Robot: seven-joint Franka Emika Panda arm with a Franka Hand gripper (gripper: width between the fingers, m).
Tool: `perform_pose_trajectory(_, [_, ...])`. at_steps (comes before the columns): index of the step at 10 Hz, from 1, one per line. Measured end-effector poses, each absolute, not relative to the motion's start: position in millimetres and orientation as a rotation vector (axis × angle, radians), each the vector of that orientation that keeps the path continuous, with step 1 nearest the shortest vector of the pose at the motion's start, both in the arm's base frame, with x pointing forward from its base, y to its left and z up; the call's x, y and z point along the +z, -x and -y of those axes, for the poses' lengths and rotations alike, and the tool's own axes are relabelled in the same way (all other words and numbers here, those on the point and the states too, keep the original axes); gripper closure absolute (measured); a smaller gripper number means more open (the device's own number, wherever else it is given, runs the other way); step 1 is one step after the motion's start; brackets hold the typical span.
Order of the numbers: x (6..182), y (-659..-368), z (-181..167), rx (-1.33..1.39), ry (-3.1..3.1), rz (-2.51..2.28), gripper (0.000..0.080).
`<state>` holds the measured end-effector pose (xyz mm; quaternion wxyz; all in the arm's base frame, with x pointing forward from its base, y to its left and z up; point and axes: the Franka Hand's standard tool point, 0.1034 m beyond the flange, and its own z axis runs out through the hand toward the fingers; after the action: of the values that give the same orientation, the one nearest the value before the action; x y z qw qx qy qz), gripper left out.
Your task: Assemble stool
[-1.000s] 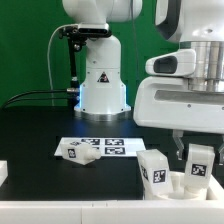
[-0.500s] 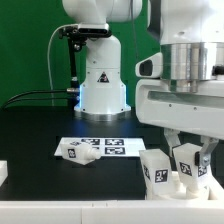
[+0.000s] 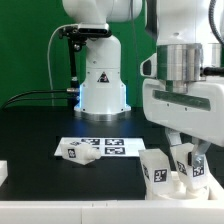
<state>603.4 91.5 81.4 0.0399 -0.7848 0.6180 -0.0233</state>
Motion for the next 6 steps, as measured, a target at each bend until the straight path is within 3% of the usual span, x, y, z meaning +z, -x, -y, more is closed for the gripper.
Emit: perform_pose_trajectory(6, [81.5, -601.0, -99.6, 0.021, 1.629, -2.559, 0.0466])
